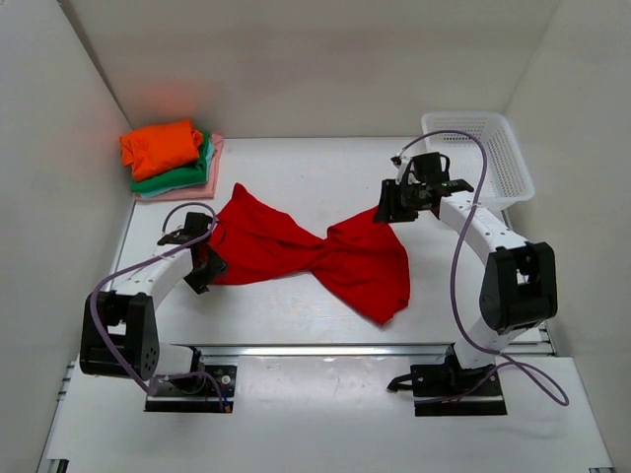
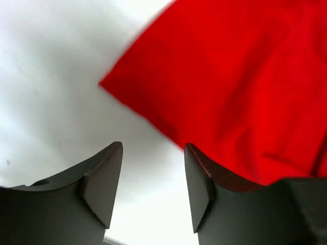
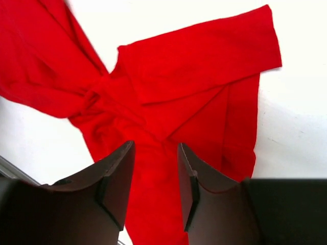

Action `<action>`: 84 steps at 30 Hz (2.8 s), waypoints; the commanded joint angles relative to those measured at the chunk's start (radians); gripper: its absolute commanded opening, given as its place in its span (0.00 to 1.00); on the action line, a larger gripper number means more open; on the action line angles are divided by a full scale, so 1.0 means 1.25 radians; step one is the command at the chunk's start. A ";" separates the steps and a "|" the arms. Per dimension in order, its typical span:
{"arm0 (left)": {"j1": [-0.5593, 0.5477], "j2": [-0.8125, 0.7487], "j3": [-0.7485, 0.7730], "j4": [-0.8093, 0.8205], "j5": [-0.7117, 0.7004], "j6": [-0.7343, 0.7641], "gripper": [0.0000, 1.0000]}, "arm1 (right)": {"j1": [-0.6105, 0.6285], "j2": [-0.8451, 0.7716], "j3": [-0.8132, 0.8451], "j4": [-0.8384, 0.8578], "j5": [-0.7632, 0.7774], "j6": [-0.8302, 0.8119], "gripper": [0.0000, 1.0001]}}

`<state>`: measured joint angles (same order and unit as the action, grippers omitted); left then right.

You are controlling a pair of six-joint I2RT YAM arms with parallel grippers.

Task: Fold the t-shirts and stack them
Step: Flatten out the tshirt

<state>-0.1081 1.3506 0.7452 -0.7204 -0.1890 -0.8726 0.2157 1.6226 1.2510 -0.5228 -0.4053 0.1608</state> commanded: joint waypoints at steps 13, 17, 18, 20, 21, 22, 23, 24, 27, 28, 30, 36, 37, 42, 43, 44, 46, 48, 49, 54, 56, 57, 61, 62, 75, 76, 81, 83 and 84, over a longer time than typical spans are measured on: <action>0.018 0.128 0.017 0.117 -0.049 0.013 0.32 | -0.009 0.253 0.195 -0.005 0.166 -0.001 0.51; 0.014 0.147 0.013 0.119 -0.038 0.039 0.00 | -0.026 0.314 0.250 -0.039 0.239 -0.005 0.53; 0.009 0.149 0.014 0.116 -0.030 0.045 0.00 | -0.027 0.327 0.258 -0.054 0.252 -0.003 0.55; 0.006 0.150 0.014 0.117 -0.019 0.053 0.00 | -0.033 0.339 0.268 -0.047 0.271 -0.007 0.56; 0.004 0.154 0.008 0.120 -0.013 0.054 0.00 | -0.039 0.357 0.279 -0.050 0.270 -0.010 0.57; 0.007 0.150 0.009 0.119 0.001 0.053 0.00 | -0.041 0.370 0.291 -0.054 0.271 -0.012 0.57; 0.007 0.154 0.008 0.122 0.000 0.055 0.00 | -0.034 0.381 0.300 -0.069 0.274 -0.016 0.58; 0.004 0.153 0.003 0.126 0.006 0.055 0.00 | -0.036 0.396 0.310 -0.068 0.273 -0.022 0.58; 0.015 0.149 -0.006 0.132 0.019 0.061 0.00 | -0.020 0.406 0.311 -0.073 0.254 -0.018 0.52; 0.020 0.150 -0.007 0.141 0.024 0.065 0.00 | -0.014 0.404 0.310 -0.071 0.251 -0.018 0.44; 0.020 0.150 -0.006 0.139 0.024 0.070 0.00 | -0.017 0.400 0.309 -0.064 0.215 -0.018 0.32; 0.019 0.152 -0.007 0.155 0.051 0.062 0.00 | -0.044 0.387 0.407 -0.093 0.156 -0.017 0.00; 0.018 0.152 -0.002 0.159 0.051 0.067 0.00 | -0.050 0.380 0.433 -0.079 0.138 -0.012 0.00; 0.021 0.133 -0.005 0.149 0.054 0.064 0.00 | -0.079 0.362 0.510 0.119 0.058 0.049 0.00; 0.021 0.121 -0.005 0.146 0.055 0.065 0.00 | -0.082 0.374 0.522 0.161 0.059 0.070 0.00; 0.021 0.125 -0.007 0.142 0.057 0.065 0.00 | -0.090 0.389 0.539 0.174 0.069 0.091 0.00; 0.028 0.110 -0.013 0.137 0.063 0.070 0.00 | -0.090 0.412 0.572 0.170 0.140 0.095 0.35; 0.024 0.099 -0.019 0.141 0.064 0.070 0.00 | -0.082 0.425 0.615 0.133 0.172 0.069 0.46; 0.023 0.089 -0.024 0.135 0.068 0.070 0.00 | -0.079 0.421 0.615 0.109 0.168 0.052 0.44; 0.029 0.074 -0.057 0.149 0.076 0.060 0.00 | -0.066 0.362 0.461 0.108 0.154 0.035 0.21; 0.028 0.065 -0.060 0.155 0.084 0.060 0.00 | -0.054 0.350 0.406 0.113 0.155 0.031 0.14; 0.028 0.068 -0.064 0.153 0.078 0.059 0.00 | -0.051 0.354 0.387 0.111 0.162 0.025 0.10; 0.023 0.057 -0.076 0.151 0.085 0.055 0.00 | -0.036 0.387 0.363 0.099 0.195 -0.024 0.26; 0.028 0.058 -0.075 0.149 0.087 0.056 0.00 | -0.036 0.393 0.361 0.097 0.199 -0.027 0.28; 0.034 0.055 -0.088 0.151 0.086 0.055 0.00 | -0.045 0.429 0.306 0.077 0.230 -0.057 0.47; 0.033 0.058 -0.088 0.153 0.086 0.055 0.00 | -0.047 0.432 0.307 0.084 0.221 -0.064 0.46; 0.030 0.063 -0.084 0.155 0.087 0.059 0.00 | -0.024 0.443 0.309 0.081 0.214 -0.065 0.44; 0.031 0.063 -0.082 0.157 0.089 0.062 0.00 | -0.017 0.443 0.305 0.081 0.216 -0.062 0.40; 0.031 0.064 -0.082 0.154 0.090 0.065 0.00 | -0.009 0.446 0.307 0.081 0.220 -0.068 0.40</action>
<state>-0.0689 1.4082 0.6701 -0.4686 -0.0975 -0.8047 0.1772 2.1757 1.6371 -0.4397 -0.1349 0.0956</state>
